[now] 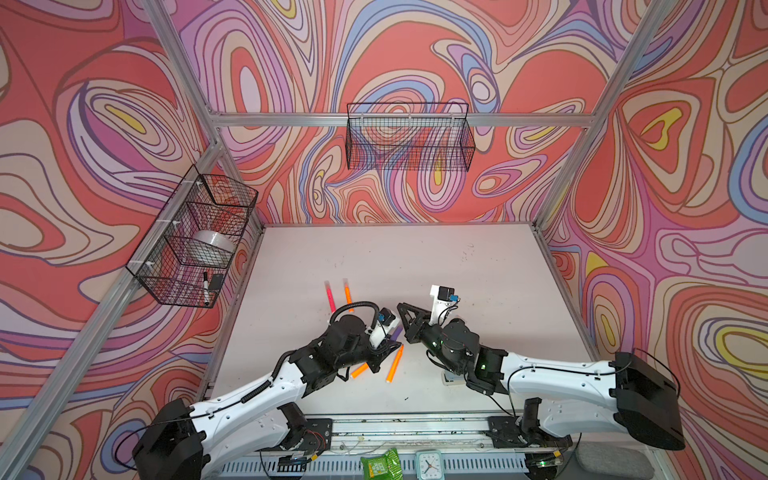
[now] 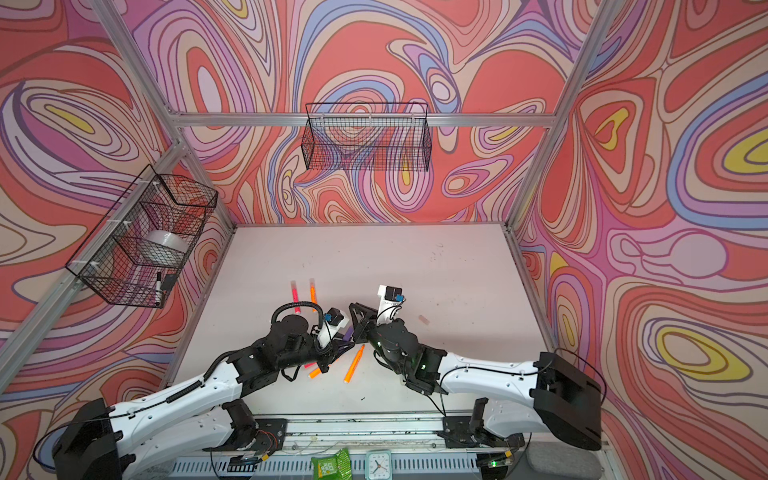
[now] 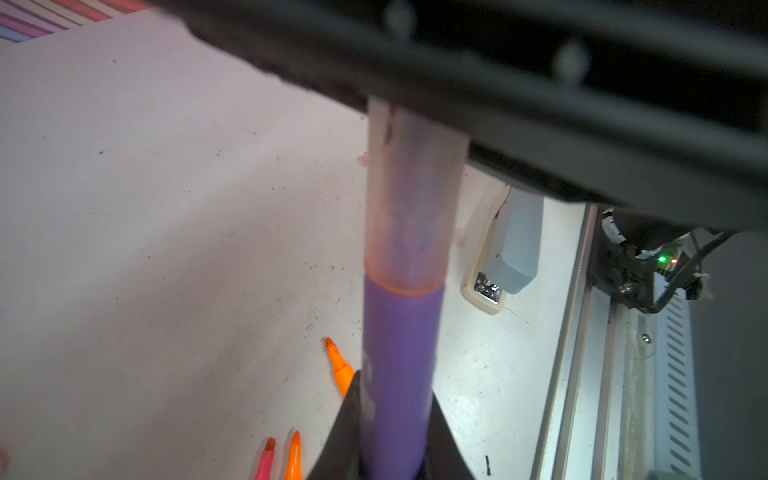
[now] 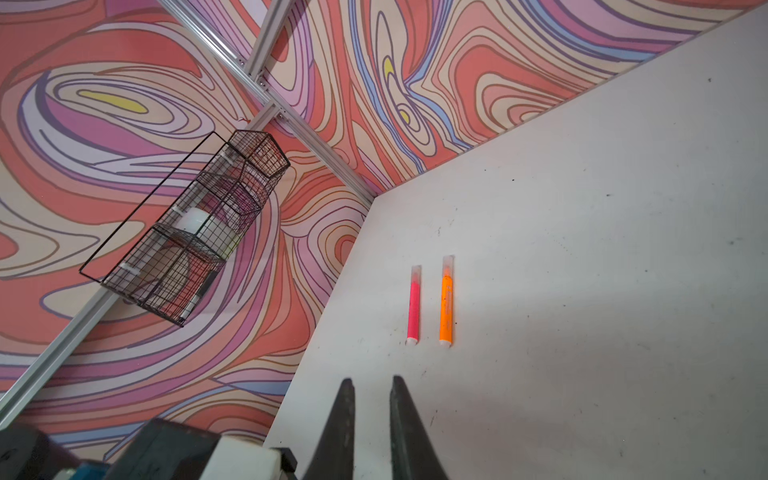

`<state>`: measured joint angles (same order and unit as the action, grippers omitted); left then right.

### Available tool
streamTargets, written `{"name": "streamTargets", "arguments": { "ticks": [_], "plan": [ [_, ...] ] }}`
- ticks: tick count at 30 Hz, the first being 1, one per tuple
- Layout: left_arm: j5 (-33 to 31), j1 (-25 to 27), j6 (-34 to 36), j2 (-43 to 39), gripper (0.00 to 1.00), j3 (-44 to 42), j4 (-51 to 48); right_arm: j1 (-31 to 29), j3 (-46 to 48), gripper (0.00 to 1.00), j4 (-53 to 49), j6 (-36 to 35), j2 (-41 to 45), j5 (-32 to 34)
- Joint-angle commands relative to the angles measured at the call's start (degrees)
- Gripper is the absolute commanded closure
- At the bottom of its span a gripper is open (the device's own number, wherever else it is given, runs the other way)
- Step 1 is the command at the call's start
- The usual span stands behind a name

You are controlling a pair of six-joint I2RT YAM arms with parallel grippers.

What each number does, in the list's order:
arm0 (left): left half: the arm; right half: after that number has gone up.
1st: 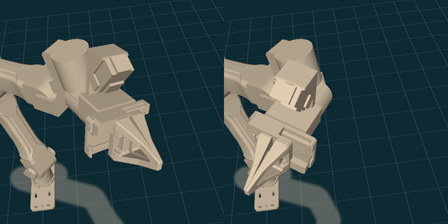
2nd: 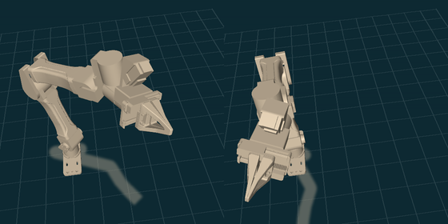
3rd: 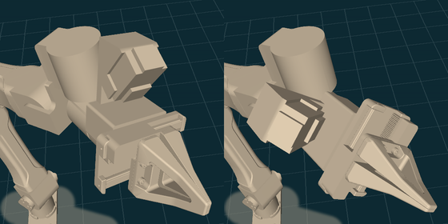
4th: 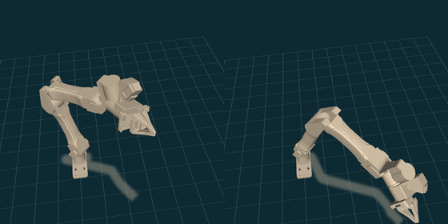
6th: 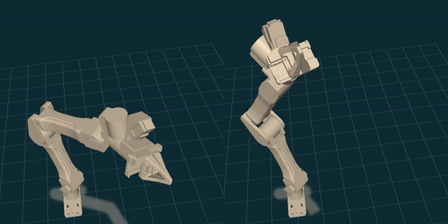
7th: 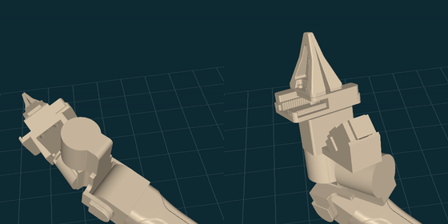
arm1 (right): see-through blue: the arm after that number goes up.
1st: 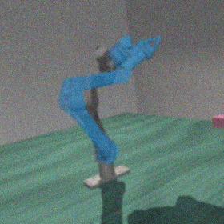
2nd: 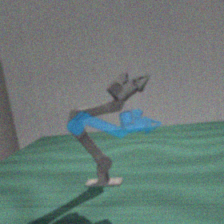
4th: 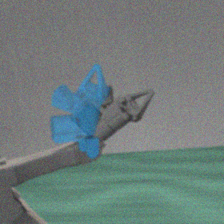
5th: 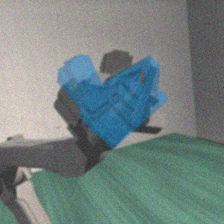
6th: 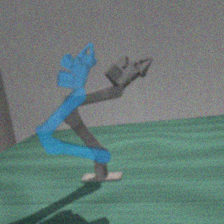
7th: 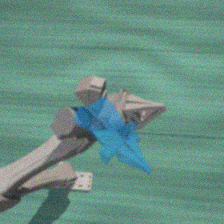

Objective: Insert the pens into the pen caps

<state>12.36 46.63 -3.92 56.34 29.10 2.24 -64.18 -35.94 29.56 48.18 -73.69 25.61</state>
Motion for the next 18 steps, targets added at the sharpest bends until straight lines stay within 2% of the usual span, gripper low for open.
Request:
{"name": "streamTargets", "arguments": {
  "ticks": [1,5,8,13,18],
  "plan": [
    [-27.33,-4.18,-4.37,-0.29,1.00,10.31,21.47,-6.38,1.79,1.00,-16.05,6.11,-3.53,-14.76],
    [-30.05,-4.09,-2.42,0.85,1.00,11.43,26.63,-6.31,-2.02,1.00,-22.44,7.71,-4.25,-14.40],
    [-26.85,-4.09,-2.18,1.14,1.00,13.28,23.93,-6.30,-1.88,1.00,-24.09,7.81,-2.49,-11.92],
    [-24.83,-4.09,-3.79,-0.30,1.00,11.46,19.55,-5.69,-4.75,1.00,-31.36,5.91,2.83,-3.41],
    [-19.75,-4.09,-6.88,-2.74,1.00,7.45,15.00,0.54,-8.15,1.00,-35.60,3.65,4.94,-2.94]
  ]
}}
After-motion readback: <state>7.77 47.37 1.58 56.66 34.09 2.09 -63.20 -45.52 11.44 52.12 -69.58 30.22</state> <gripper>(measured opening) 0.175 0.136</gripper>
